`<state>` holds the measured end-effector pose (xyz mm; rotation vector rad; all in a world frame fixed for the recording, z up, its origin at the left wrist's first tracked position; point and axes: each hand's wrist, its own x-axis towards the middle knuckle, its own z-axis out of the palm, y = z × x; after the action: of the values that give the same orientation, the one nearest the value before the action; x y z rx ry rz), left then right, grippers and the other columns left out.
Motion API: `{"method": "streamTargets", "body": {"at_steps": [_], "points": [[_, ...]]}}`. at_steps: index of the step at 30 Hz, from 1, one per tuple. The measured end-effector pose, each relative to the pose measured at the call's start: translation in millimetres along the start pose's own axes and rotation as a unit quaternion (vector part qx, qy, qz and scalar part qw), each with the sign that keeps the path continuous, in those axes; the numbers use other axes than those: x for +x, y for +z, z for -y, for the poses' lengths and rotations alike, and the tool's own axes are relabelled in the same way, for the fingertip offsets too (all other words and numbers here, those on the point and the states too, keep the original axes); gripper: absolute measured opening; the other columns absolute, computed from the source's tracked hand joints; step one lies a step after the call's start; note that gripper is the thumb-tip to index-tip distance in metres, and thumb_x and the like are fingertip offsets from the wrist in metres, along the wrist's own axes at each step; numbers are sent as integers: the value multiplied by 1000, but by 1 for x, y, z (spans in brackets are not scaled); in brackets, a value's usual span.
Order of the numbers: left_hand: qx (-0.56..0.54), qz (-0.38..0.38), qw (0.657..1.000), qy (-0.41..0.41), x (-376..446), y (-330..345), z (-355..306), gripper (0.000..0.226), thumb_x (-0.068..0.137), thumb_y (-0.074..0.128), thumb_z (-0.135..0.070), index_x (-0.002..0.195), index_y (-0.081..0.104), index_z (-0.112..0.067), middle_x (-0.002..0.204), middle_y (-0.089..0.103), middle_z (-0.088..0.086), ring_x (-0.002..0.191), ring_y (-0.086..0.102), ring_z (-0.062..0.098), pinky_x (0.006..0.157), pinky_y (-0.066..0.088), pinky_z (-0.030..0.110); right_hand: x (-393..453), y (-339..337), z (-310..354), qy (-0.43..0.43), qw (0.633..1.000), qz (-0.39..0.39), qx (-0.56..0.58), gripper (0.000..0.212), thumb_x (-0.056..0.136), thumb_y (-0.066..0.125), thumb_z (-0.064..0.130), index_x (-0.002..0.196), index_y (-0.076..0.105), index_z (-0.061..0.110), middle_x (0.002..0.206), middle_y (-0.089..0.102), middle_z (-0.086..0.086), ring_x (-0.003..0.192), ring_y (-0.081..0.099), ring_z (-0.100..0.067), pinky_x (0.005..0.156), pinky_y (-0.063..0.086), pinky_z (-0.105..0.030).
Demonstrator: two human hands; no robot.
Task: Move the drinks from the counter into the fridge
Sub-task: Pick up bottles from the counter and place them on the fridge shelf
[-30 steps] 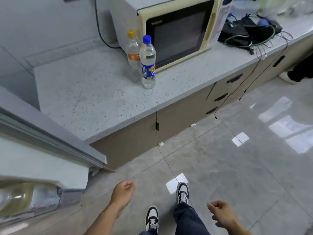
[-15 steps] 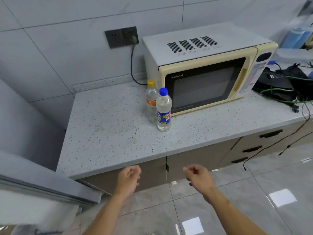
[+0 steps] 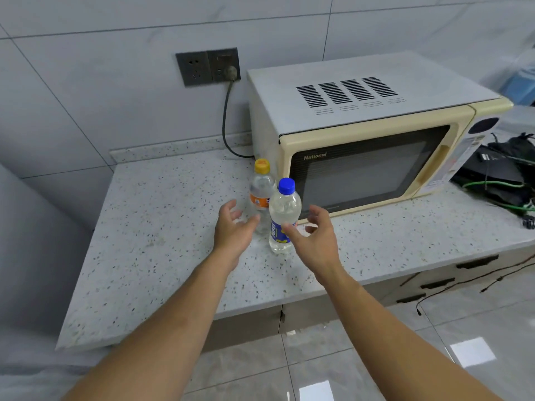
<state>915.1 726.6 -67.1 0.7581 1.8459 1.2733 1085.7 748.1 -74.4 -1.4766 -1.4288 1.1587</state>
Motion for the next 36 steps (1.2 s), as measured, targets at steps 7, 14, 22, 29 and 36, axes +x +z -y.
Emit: {"method": "streamTargets", "body": {"at_steps": [7, 14, 22, 29, 36], "points": [[83, 123, 988, 43, 60, 12, -2, 91, 76, 84, -24, 148, 31, -34, 147, 45, -5, 134, 44, 18, 106, 44, 43, 23, 21, -3, -30, 999, 29, 19, 75, 67, 88, 42, 128, 44, 34, 120, 56, 18, 107, 55, 3, 84, 45, -14], [111, 157, 980, 58, 78, 16, 5, 69, 71, 84, -40, 129, 46, -36, 118, 58, -15, 109, 54, 7, 85, 44, 27, 31, 34, -5, -23, 999, 31, 31, 65, 65, 89, 41, 113, 46, 42, 100, 62, 22, 91, 61, 3, 70, 48, -15], [46, 61, 995, 60, 47, 12, 23, 67, 72, 85, -38, 119, 37, -36, 108, 59, -14, 98, 60, 7, 70, 46, 21, 14, 15, -4, -5, 998, 11, 65, 56, 68, 88, 29, 106, 50, 46, 98, 64, 19, 87, 62, 9, 57, 49, -8], [-73, 44, 996, 17, -15, 3, 45, 47, 75, 82, -42, 105, 45, -44, 107, 63, -16, 100, 61, 3, 69, 44, 21, -24, -14, -9, -2, 996, 15, 83, 60, 63, 88, 37, 114, 55, 37, 105, 66, 11, 96, 66, -10, 68, 57, -20], [-183, 90, 979, -26, -107, -27, 70, 58, 72, 75, -45, 123, 56, -26, 118, 70, -1, 111, 66, 21, 99, 49, 46, -87, -56, -27, 32, 983, 56, 171, 44, 63, 87, 38, 102, 67, 37, 98, 74, 2, 92, 73, -15, 72, 59, -27]]}}
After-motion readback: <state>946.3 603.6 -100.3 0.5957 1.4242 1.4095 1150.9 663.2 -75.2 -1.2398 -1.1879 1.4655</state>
